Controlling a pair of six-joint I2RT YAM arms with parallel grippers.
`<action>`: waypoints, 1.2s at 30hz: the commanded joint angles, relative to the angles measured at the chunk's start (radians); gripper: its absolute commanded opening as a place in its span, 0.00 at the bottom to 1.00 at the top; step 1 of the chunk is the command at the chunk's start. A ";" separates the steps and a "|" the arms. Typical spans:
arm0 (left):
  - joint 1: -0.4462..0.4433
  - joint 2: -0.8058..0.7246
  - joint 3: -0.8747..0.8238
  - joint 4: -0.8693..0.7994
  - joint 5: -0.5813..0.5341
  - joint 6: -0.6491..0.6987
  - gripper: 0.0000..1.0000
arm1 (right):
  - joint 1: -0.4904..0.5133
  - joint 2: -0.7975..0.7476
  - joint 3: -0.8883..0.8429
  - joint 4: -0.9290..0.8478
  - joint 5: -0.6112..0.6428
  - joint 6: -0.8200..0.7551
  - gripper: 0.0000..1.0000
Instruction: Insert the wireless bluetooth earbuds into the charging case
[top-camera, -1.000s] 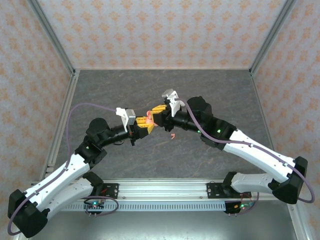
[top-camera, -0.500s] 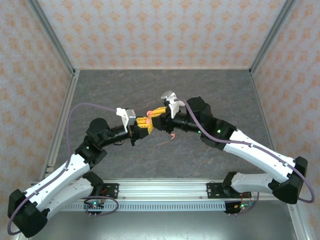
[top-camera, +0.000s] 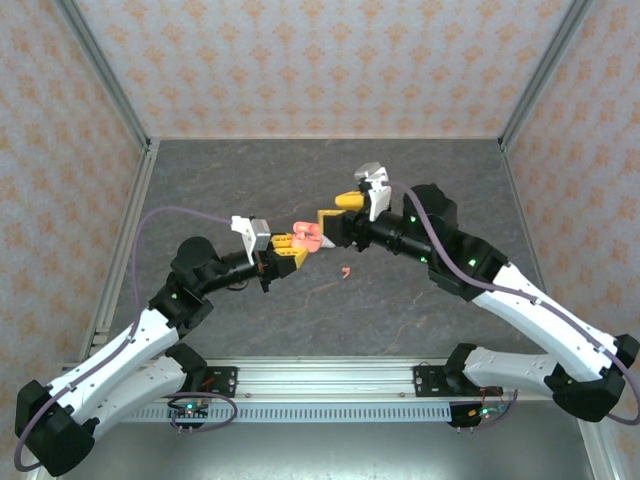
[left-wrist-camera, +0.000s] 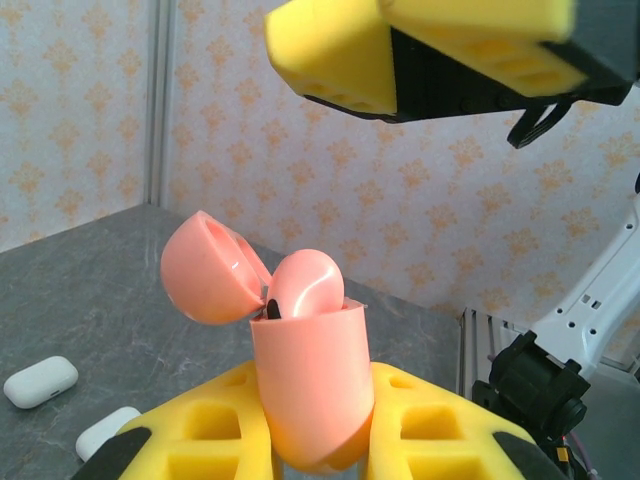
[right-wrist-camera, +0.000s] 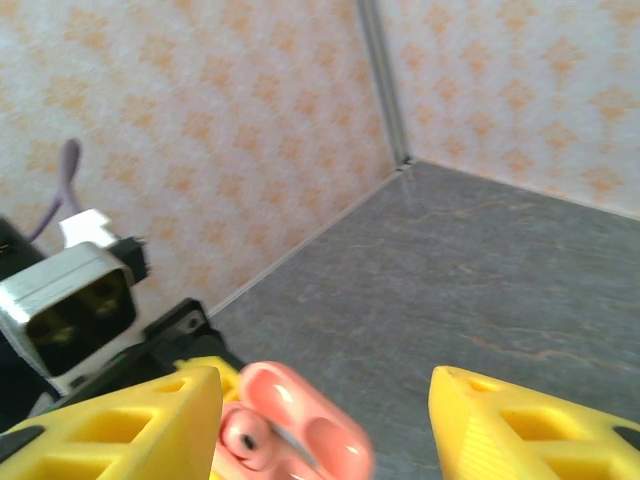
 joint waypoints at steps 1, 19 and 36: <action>-0.007 -0.023 0.017 0.026 -0.009 0.019 0.00 | -0.052 -0.021 -0.004 -0.098 0.083 0.057 0.58; -0.007 -0.041 0.004 0.019 -0.009 0.028 0.00 | -0.208 0.346 -0.304 -0.107 0.086 0.344 0.56; -0.007 -0.056 0.009 -0.014 -0.028 0.045 0.00 | -0.065 0.716 -0.165 -0.193 0.262 0.285 0.53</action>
